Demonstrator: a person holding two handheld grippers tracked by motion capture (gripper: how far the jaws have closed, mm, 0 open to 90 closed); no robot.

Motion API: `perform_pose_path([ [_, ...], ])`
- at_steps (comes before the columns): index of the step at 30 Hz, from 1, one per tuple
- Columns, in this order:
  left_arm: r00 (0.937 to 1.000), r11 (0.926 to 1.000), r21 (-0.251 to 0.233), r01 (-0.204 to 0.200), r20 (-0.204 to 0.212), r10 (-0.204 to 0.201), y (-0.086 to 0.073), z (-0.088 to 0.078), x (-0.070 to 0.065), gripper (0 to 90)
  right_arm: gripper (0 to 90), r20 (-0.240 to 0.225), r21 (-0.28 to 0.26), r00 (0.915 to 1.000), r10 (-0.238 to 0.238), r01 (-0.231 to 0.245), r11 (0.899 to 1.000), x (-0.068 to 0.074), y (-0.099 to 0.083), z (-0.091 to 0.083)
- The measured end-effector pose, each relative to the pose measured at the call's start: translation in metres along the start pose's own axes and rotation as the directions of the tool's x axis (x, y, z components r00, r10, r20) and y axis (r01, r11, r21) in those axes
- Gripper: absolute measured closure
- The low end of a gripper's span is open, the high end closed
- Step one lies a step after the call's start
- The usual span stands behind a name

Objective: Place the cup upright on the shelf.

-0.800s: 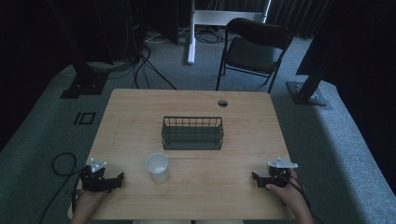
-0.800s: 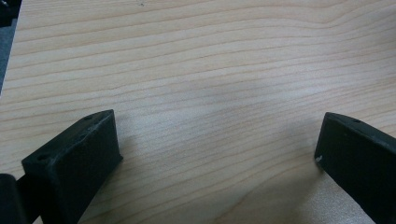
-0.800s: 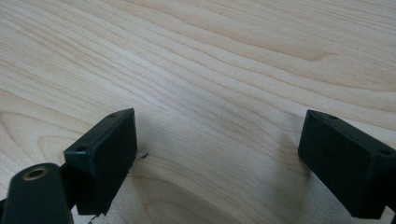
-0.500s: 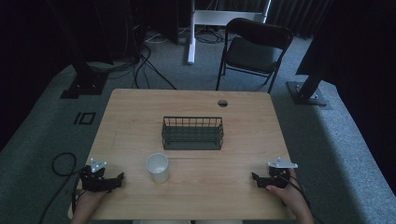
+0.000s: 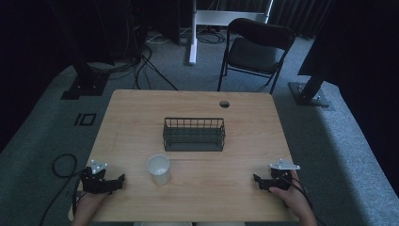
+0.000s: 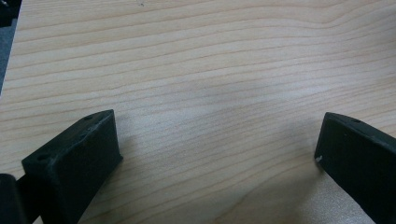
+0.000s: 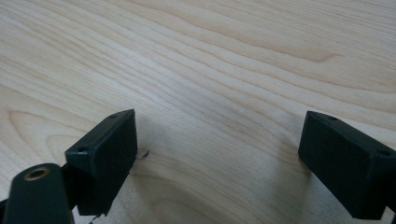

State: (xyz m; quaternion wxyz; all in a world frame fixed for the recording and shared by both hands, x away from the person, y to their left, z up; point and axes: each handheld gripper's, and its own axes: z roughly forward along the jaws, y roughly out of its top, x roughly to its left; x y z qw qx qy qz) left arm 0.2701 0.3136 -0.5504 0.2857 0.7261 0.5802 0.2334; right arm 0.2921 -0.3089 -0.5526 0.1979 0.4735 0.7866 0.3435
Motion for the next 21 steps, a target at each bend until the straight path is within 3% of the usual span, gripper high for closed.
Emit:
perform_pose_path([
  [9, 1.0, 1.0, 0.0, 0.0, 0.0, 0.0, 0.0, 0.0, 0.0, 0.1, 11.4, -0.038, -0.036, 0.9993, -0.004, 0.002, 0.999, 0.004, 0.006, -0.003],
  [21, 1.0, 1.0, 0.0, 0.0, 0.0, 0.0, 0.0, 0.0, 0.0, 0.1, 11.5, -0.101, -0.083, 0.994, -0.042, 0.033, 0.996, 0.018, 0.026, -0.003],
])
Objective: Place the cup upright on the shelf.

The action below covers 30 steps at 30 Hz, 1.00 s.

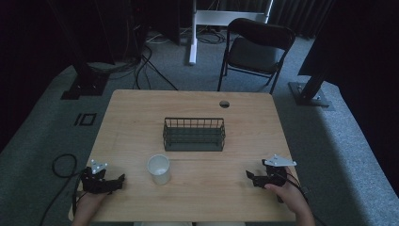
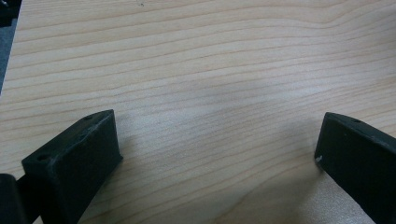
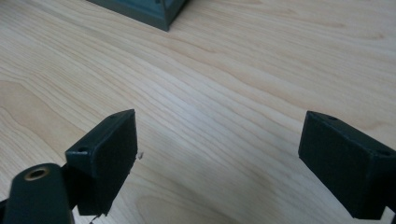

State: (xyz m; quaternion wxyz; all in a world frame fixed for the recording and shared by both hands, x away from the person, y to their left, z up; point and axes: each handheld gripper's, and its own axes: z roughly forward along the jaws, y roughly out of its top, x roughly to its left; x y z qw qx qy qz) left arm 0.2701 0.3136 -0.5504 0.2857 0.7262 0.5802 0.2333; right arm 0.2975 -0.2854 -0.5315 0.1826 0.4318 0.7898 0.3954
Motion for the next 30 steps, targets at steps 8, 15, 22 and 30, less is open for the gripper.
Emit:
perform_pose_path([
  [8, 1.0, 1.0, 0.0, 0.0, 0.0, 0.0, 0.0, 0.0, 0.0, 0.1, 11.5, -0.041, -0.019, 0.9988, -0.028, 0.027, 0.999, 0.012, 0.011, 0.007],
  [15, 1.0, 1.0, 0.0, 0.0, 0.0, 0.0, 0.0, 0.0, 0.0, 0.1, 12.5, -0.076, -0.03, 0.9956, -0.055, 0.052, 0.998, 0.023, 0.019, 0.015],
  [22, 1.0, 1.0, 0.0, 0.0, 0.0, 0.0, 0.0, 0.0, 0.0, 0.1, 12.5, -0.109, -0.041, 0.9908, -0.081, 0.076, 0.996, 0.034, 0.027, 0.022],
  [30, 1.0, 1.0, 0.0, 0.0, 0.0, 0.0, 0.0, 0.0, 0.0, 0.1, 12.5, -0.148, -0.044, 0.9822, -0.115, 0.11, 0.993, 0.049, 0.035, 0.03],
])
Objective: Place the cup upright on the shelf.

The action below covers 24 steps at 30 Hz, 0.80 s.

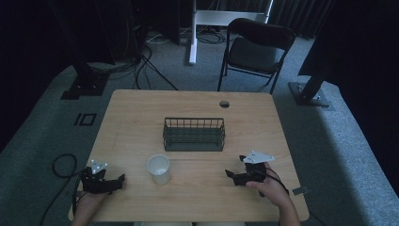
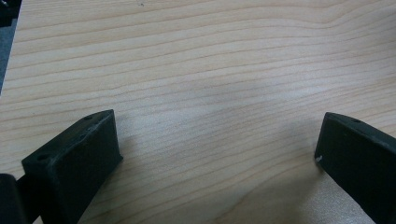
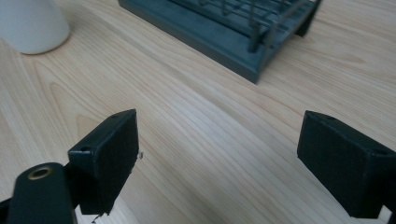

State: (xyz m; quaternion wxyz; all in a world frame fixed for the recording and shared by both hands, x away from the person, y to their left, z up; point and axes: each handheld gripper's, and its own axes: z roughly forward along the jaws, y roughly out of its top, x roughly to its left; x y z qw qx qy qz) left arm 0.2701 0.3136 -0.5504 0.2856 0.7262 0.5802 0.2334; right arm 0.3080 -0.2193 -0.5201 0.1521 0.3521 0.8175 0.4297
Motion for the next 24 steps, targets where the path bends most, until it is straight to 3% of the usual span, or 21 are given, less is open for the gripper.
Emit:
perform_pose_path([
  [9, 1.0, 1.0, 0.0, 0.0, 0.0, 0.0, 0.0, 0.0, 0.0, 0.1, 12.5, -0.044, -0.004, 0.9981, -0.043, 0.042, 0.999, 0.015, 0.011, 0.011],
  [24, 1.0, 1.0, 0.0, 0.0, 0.0, 0.0, 0.0, 0.0, 0.0, 0.1, 12.5, -0.128, -0.021, 0.9879, -0.087, 0.084, 0.996, 0.042, 0.025, 0.03],
])
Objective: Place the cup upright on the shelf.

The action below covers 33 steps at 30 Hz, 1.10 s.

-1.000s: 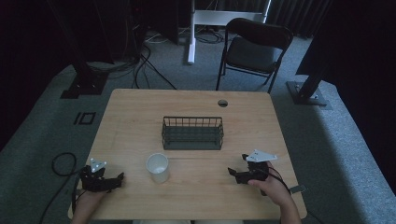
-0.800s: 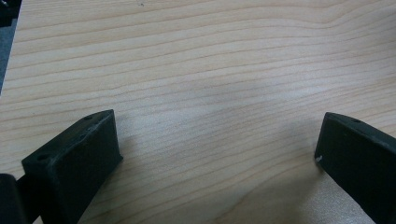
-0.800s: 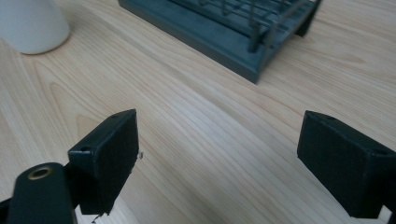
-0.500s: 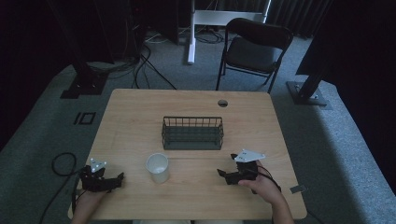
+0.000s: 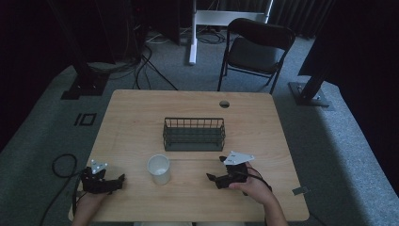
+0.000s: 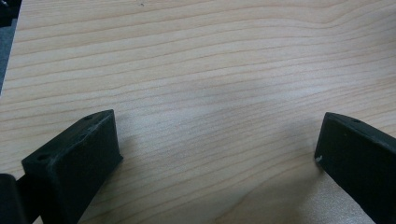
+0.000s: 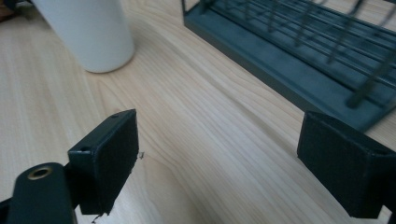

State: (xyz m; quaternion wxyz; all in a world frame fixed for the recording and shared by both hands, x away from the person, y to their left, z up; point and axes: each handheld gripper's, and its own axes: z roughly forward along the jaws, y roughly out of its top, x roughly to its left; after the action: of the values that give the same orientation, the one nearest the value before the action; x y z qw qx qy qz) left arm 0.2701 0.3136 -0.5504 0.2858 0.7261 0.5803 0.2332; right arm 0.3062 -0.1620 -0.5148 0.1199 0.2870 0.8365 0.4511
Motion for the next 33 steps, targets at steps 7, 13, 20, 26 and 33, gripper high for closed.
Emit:
perform_pose_path([
  [7, 1.0, 1.0, 0.0, 0.0, 0.0, 0.0, 0.0, 0.0, 0.0, 0.1, 12.5, -0.036, -0.006, 0.9988, -0.034, 0.033, 0.999, 0.012, 0.008, 0.009],
  [13, 1.0, 1.0, 0.0, 0.0, 0.0, 0.0, 0.0, 0.0, 0.0, 0.1, 12.5, -0.064, -0.023, 0.9968, -0.048, 0.047, 0.999, 0.02, 0.013, 0.017],
  [20, 1.0, 1.0, 0.0, 0.0, 0.0, 0.0, 0.0, 0.0, 0.0, 0.1, 12.5, -0.099, -0.029, 0.9926, -0.072, 0.069, 0.997, 0.032, 0.02, 0.031],
  [26, 1.0, 1.0, 0.0, 0.0, 0.0, 0.0, 0.0, 0.0, 0.0, 0.1, 12.5, -0.117, -0.039, 0.9903, -0.074, 0.07, 0.997, 0.039, 0.025, 0.037],
  [33, 1.0, 1.0, 0.0, 0.0, 0.0, 0.0, 0.0, 0.0, 0.0, 0.1, 12.5, -0.139, -0.042, 0.9851, -0.102, 0.097, 0.994, 0.051, 0.032, 0.048],
])
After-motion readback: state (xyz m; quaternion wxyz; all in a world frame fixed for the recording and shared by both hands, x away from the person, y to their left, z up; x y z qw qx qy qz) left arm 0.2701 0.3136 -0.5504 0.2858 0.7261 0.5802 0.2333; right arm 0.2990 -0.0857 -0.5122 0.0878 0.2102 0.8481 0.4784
